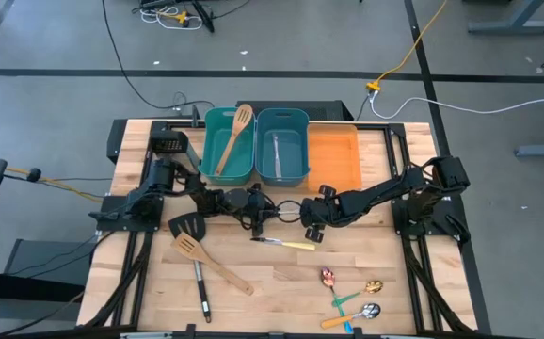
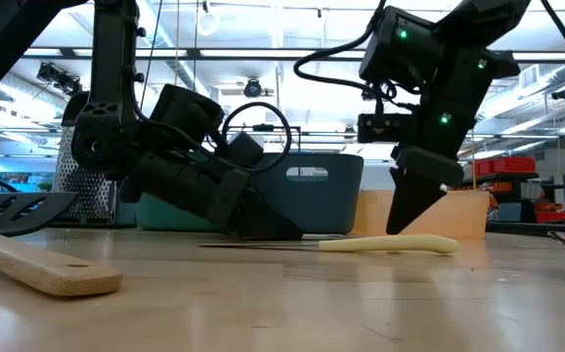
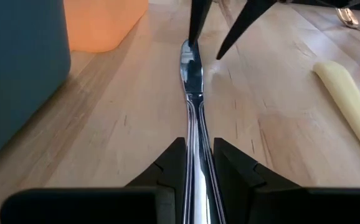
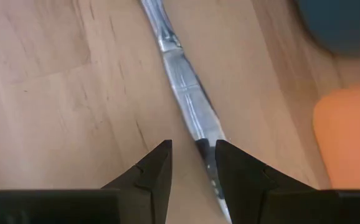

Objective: Pick & Place Kitchen Items
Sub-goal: Put the silver knife into the blue bin

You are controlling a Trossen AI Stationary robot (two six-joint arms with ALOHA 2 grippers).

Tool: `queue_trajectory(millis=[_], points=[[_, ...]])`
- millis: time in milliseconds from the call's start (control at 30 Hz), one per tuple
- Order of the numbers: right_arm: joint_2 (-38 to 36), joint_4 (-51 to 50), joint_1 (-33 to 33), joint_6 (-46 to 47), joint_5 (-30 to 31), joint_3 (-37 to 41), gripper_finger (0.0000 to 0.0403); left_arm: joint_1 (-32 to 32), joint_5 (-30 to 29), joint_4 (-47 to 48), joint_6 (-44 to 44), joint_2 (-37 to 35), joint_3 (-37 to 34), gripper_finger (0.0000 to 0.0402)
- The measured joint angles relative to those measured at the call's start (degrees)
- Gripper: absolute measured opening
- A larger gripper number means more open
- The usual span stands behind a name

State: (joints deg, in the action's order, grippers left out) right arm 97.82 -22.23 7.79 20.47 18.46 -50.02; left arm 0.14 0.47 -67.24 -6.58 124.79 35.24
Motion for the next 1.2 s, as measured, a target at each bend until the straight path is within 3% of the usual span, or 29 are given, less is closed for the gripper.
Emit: queue_trajectory(millis=[333, 833, 1200], points=[[0.2, 0.31, -0.27, -0.46, -0.12, 0.0, 0.0132, -0.34, 3.02, -1.45, 0.37, 0.04, 0.0, 0.007], [0.22, 3.27, 0.93, 0.64, -5.24, 0.03, 0.0132, -0.57, 1.46, -1.67, 0.23, 0.04, 0.04, 0.007], [2.14, 6.84, 1.71, 1.06, -4.9, 1.79, 0.0132, -0.68, 0.79, -3.46, -0.1, 0.0, 0.0, 0.007]])
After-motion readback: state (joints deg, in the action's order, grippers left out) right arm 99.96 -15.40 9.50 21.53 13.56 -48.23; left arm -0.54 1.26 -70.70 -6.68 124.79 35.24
